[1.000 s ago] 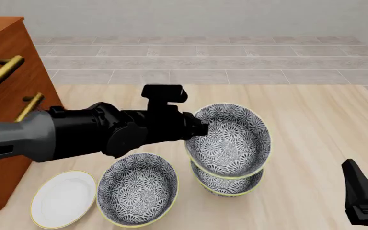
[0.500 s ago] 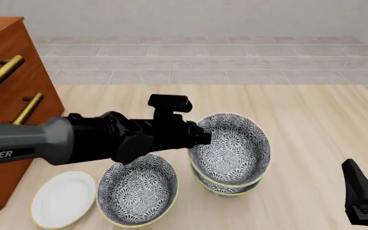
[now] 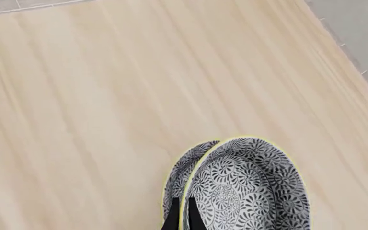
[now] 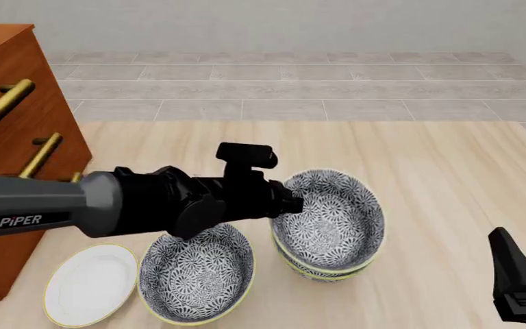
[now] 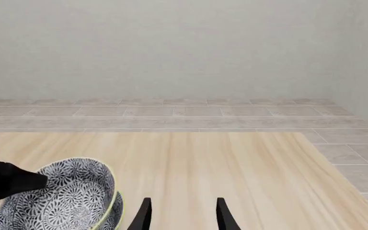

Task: Stack the bowl at the front on the bowl in the middle.

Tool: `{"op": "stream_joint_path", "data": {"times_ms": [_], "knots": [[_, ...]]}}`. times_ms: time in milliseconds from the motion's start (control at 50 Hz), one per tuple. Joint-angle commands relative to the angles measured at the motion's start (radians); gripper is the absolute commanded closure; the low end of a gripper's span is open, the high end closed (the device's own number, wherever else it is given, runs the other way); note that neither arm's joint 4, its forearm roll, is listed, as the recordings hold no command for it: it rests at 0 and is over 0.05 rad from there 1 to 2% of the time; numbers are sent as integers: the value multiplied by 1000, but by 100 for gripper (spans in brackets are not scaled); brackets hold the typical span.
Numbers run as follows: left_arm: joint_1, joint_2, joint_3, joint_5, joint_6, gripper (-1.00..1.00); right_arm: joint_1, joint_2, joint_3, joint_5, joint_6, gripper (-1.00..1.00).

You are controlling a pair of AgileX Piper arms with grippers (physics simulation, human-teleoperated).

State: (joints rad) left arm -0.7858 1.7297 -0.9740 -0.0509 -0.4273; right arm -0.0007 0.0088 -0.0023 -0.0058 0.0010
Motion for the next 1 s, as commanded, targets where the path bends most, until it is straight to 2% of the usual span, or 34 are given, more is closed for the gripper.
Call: {"op": "stream_joint_path", "data": {"times_ms": [20,420,440,1000], "knots": [[3,12,-3,-15,-5,100,1,1,0,0,-1,-100],[-5,13,-3,-17,19,100,0,1,0,0,-1,-100],[-3,12,-3,-18,24,-100,1,1,0,0,-1,-100],[0,-65,10,19,59,-100,0,1,0,0,-1,-100]]}}
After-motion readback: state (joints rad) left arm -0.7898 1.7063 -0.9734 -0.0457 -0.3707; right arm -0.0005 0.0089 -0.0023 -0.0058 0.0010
